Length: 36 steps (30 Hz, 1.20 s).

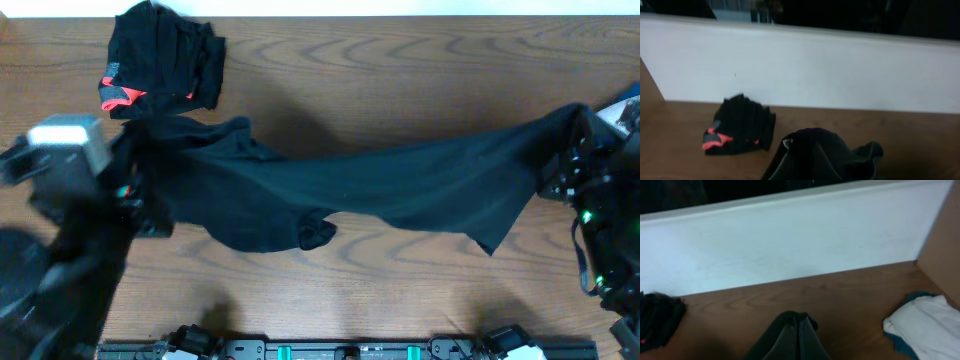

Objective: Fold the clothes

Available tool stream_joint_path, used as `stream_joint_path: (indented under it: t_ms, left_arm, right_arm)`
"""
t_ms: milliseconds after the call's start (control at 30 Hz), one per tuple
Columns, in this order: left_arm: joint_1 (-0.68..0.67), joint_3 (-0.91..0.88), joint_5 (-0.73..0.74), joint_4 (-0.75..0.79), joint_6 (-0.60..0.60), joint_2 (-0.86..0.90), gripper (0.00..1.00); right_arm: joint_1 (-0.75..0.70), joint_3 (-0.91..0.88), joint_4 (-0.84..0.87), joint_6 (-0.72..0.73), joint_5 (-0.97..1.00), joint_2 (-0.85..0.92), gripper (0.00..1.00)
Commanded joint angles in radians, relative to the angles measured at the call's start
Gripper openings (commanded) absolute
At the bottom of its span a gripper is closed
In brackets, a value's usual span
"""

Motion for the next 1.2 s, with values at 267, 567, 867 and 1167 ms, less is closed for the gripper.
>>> stream_joint_path:
  t_ms: [267,567,867,1167]
  left_arm:
    - [-0.005,0.185,-0.027,-0.009,0.004,0.013,0.06]
    - [-0.005,0.281,-0.040,-0.027,-0.194,0.092,0.06]
    - [-0.005,0.313,-0.060,-0.037,-0.224,0.241,0.06]
    - [-0.005,0.313,-0.082,-0.039,-0.224,0.401,0.06]
  right_arm:
    - [-0.007,0.362,-0.159,-0.044,0.018,0.151,0.01]
    - [-0.007,0.506,-0.263,-0.019,0.075,0.193,0.01]
    - [-0.007,0.506,-0.279,0.008,0.164,0.219,0.01]
    - [-0.031,0.506,-0.296,0.055,0.163,0.323,0.01]
